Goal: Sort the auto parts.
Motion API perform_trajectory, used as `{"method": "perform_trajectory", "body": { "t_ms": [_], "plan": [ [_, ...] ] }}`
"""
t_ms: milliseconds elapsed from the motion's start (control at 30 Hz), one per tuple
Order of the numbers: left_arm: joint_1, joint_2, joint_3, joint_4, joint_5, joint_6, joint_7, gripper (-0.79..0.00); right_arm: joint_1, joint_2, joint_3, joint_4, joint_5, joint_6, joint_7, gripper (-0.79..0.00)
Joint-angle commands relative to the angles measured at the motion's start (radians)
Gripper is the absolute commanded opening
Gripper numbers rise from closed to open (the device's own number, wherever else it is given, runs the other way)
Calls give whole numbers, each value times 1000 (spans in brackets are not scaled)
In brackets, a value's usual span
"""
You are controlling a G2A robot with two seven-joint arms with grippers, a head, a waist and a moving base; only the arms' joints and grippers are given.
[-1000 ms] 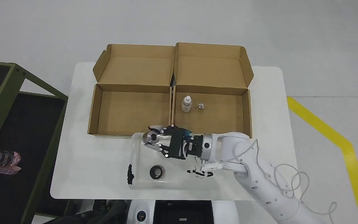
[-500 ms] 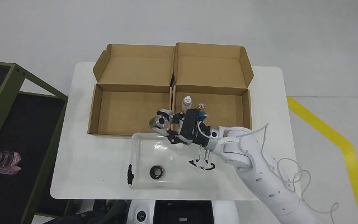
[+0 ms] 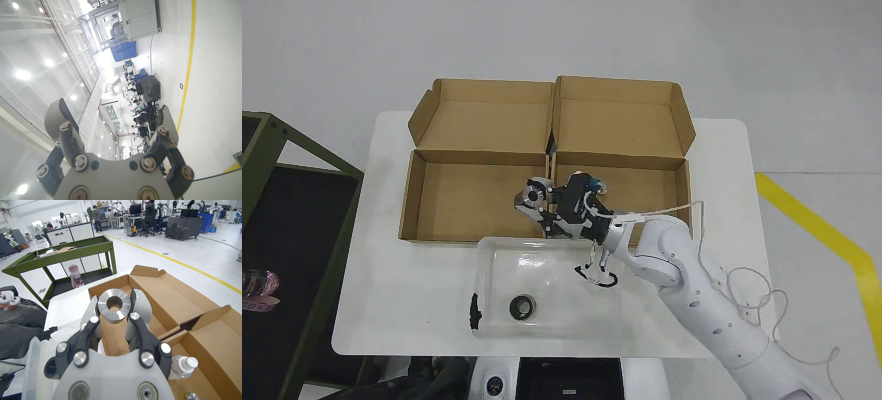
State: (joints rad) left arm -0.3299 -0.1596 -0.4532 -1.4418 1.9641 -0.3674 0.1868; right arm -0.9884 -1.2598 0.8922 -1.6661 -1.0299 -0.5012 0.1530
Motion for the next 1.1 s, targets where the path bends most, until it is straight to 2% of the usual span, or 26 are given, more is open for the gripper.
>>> {"method": "perform_trajectory", "body": {
  "t_ms": [0, 633, 1067],
  "plan": [
    [0, 0, 0, 0, 0, 0, 0, 0, 22, -7, -13, 25, -9, 17, 3, -785],
    [0, 0, 0, 0, 0, 0, 0, 0, 233, -85, -152, 264, -132, 119, 67, -785],
    [0, 0, 0, 0, 0, 0, 0, 0, 341, -150, -245, 410, -167, 125, 128, -785]
  ]
}}
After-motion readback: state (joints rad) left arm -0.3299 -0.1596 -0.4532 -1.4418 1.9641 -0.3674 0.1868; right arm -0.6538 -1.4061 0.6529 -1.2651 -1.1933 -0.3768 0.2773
